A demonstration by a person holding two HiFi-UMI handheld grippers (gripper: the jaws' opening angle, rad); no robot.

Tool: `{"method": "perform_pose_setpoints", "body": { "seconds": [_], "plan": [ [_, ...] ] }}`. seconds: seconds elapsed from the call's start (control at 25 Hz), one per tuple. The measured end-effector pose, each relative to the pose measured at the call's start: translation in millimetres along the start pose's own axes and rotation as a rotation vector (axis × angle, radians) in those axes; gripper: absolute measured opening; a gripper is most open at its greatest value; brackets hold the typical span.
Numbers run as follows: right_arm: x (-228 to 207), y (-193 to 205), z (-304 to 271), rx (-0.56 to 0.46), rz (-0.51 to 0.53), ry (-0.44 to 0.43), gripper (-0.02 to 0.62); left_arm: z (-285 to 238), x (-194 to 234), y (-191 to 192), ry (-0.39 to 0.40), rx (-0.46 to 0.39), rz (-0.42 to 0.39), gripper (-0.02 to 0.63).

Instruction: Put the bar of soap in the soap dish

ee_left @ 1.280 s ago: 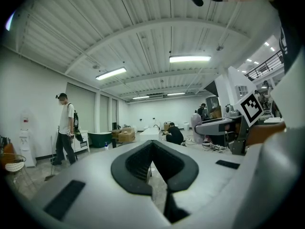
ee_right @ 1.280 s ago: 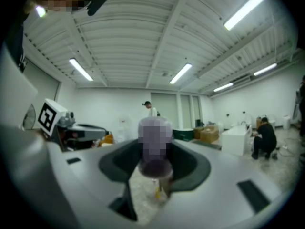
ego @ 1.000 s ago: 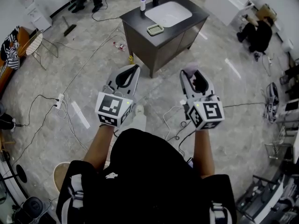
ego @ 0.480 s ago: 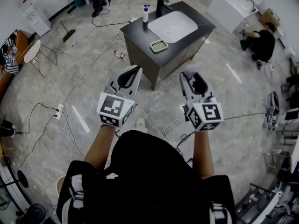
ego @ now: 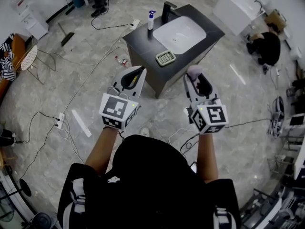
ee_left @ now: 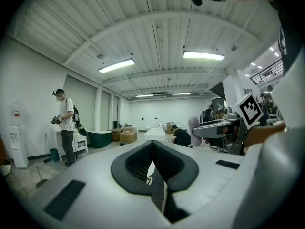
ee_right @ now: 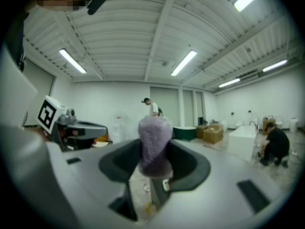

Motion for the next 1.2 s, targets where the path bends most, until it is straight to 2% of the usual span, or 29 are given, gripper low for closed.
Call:
{"method": "perform_pose_setpoints", "body": {
  "seconds": [0.32,0.6,0.8,1.2],
  "plan": [
    [-7.3,8.5,-34.0,0.033,-0.001,0.0,0.207,-23.3,27.0,15.1,0.014,0.029,0.002,0.025],
    [-17.4,13.0,-50.8,0.047,0.003,-0.016,0.207,-39.0,40.4,19.3,-0.008,0.037,0.01,0.025],
    [-38.0,14.3,-70.8,0.053,0.004,-0.045,0.207,-62.6,40.9,20.5,-0.024,0.041,0.013,0.025],
    [-104.9,13.0,-128.3,0.079,0.014,-0.14,0.207,-139.1,50.4,19.6,-0.11,0.052,0.035,0.025]
  ]
}}
Point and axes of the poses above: the fingertips, and each gripper's own axes: z backward along the fingers, x to its left, y out of its underside, the point moved 1 cm from there along z, backward along the fingers, and after that the axes turned 6 degrees about -y, right-handed, at the moved point
